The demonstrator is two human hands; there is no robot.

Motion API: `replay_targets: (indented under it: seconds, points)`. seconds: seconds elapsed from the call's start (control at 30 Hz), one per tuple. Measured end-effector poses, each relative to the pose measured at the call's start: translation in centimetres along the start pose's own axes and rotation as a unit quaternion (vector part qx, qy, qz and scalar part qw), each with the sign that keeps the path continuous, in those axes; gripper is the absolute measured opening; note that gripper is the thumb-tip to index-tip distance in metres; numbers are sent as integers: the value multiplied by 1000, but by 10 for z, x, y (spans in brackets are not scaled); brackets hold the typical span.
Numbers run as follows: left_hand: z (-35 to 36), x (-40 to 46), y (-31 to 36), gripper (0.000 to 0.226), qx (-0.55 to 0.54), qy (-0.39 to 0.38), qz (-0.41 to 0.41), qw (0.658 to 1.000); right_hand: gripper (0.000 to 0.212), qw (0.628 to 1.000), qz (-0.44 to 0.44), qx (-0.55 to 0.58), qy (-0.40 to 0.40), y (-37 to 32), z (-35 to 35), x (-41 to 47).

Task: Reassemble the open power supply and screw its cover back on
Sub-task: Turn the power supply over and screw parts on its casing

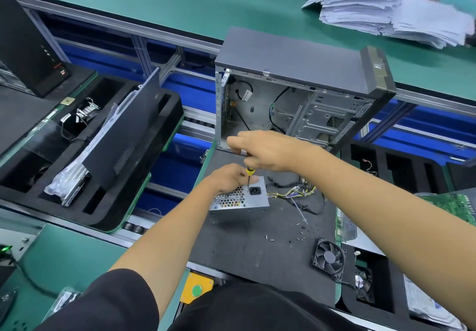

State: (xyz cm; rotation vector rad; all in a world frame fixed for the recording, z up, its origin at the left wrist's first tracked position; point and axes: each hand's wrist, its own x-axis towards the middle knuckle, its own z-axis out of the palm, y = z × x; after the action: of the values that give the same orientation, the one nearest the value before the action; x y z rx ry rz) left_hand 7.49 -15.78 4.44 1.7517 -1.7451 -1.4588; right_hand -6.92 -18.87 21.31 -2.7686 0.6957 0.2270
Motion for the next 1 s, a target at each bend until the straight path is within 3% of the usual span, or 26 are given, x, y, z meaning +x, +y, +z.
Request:
replay_targets:
  seconds: [0.13,0.2,0.3,0.47,0.53,0.67,0.83,1.0]
  points:
    - [1,3,-2,57,-2,-4,7,1000,21,999,34,-29,1,0,4,-4]
    - [1,3,-3,60,-16,-3,3,1000,27,1000,10,10,16,1,6,-6]
    - [1,3,-4,51,-33,-11,-1,999,36,996,-6,87,-22,1,4,-7]
    - [2,3,-3,61,-46,-15,-3,999,33,999,-2,-45,8,5,0,-5]
    - [1,3,-3,50,-31,-9,-1,999,25,999,7,-39,-12,5,1,-8]
    - [-1,3,0,50,-13,-6,-11,1000,37,999,-8,29,-35,2,0,-10]
    - [0,4,-3,56,-11,-10,1,1000,26,995,9,-104,6,5,2,-8]
    - [-1,3,-1,51,6,-17,15,1000,31,1000,-16,-9,-17,3,1,-7]
